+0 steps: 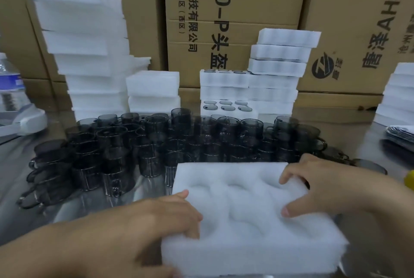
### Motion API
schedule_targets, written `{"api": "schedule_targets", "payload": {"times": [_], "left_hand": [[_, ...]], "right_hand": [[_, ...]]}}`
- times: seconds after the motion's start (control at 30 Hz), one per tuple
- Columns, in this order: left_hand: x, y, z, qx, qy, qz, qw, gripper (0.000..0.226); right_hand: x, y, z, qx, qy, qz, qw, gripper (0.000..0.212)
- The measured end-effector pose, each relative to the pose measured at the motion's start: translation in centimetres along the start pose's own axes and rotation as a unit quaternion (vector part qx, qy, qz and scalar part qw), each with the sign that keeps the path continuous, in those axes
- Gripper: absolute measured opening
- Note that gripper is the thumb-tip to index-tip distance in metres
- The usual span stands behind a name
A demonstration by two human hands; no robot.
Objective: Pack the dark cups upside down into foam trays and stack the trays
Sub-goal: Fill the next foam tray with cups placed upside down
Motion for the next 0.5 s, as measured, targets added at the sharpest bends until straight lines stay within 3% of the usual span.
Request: {"api": "schedule_targets", "payload": {"times": [0.03,0.07,0.1,0.23,0.37,0.5], "left_hand": [[0.1,1.3,-1.3,-0.052,-0.014,0.033,0.998,0.042],[0.2,0.8,-2.4,-0.087,0.009,0.122,0.989,0.026],[0.0,-0.2,-4.0,-0.125,0.006,0.166,0.978,0.026],[3.8,-2.3,-6.1,-0.136,0.146,0.046,0.979,0.013],[8.3,-4.1,-5.3,-0.146,0.132,-0.07,0.978,0.009],[10.7,-3.4,-2.6,-0.171,0.079,-0.072,0.98,0.012]], "right_hand": [[0.1,-0.2,-0.1,-0.002,0.003,-0.002,1.0,0.063],[0.4,-0.2,-0.3,-0.008,0.009,-0.004,1.0,0.068],[0.6,-0.4,-0.5,-0.013,0.018,-0.006,1.0,0.071],[1.3,-1.5,-1.9,-0.029,0.035,-0.038,0.998,0.073],[2.4,-2.8,-3.4,-0.01,0.011,-0.104,0.995,0.063],[4.2,-3.9,-2.9,0.122,0.055,-0.181,0.974,0.048]]}}
Point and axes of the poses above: each hand's wrist, its own x-axis towards the middle knuckle, its own z-axis out of the palm, y = z × x, the point moved 2 cm from there along x, towards the middle knuckle, and after that the axes turned 3 degrees about z, right-handed, at the moved point
